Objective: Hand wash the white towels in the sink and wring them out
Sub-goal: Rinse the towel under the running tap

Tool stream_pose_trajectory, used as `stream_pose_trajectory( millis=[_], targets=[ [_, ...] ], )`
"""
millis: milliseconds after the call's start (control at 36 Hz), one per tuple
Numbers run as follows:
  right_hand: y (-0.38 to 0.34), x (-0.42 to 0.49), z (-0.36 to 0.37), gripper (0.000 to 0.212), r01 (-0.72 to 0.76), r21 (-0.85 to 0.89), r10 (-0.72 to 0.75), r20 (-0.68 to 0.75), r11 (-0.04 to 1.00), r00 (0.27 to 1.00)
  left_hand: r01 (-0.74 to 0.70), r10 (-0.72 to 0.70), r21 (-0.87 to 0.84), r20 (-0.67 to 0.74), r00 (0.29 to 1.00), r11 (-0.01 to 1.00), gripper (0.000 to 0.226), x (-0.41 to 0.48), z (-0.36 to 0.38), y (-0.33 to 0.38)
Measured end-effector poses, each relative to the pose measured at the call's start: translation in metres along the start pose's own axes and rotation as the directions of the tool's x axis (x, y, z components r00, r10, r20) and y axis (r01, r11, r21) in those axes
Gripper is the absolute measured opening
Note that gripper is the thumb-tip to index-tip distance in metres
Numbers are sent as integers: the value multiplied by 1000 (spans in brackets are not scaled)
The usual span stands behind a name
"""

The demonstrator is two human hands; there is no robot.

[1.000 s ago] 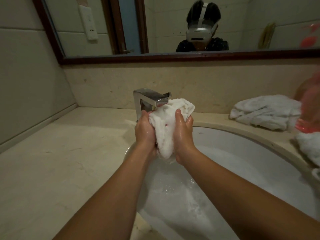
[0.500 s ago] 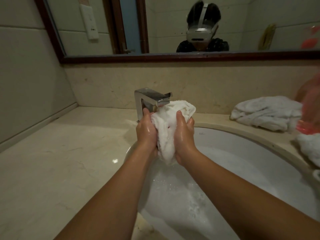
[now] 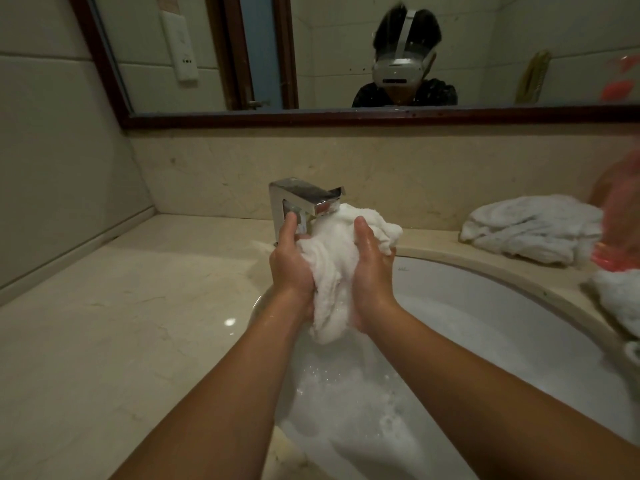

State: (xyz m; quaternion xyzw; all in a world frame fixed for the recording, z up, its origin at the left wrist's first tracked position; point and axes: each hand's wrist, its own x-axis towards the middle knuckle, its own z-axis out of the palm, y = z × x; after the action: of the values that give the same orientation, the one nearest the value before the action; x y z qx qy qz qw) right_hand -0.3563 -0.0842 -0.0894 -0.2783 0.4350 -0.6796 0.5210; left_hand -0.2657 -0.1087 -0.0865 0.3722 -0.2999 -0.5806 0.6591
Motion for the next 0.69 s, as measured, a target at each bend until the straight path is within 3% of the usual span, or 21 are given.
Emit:
stream_pose_trajectory(
  millis=[83,222,333,444,500,694],
  targets=[
    [1,1,1,95,-7,17,7,7,1000,1000,0,0,-14,-19,1000,1000,76,1,0,0],
    [3,4,1,81,-22,25,22,6,999,1000,53,-55,-64,-26,998,997,93,0,-1,1],
    [5,5,1,69,-47,-23,48,36,999,998,43,-50,-93,-78,996,995,74,0,-4,2],
    [7,5,7,104,-100,-143,111,67,985,992,54,-66,-116,-106,992,992,86,-3,-4,1],
    [8,3,8,110,-116,-164,133,93,980,987,54,-70,-112,-145,987,992,84,-5,-4,2],
    [9,4,5,66,-43,-144,60,119,989,991,21,-27,-45,-152,988,999,71,-10,-2,4]
  ],
)
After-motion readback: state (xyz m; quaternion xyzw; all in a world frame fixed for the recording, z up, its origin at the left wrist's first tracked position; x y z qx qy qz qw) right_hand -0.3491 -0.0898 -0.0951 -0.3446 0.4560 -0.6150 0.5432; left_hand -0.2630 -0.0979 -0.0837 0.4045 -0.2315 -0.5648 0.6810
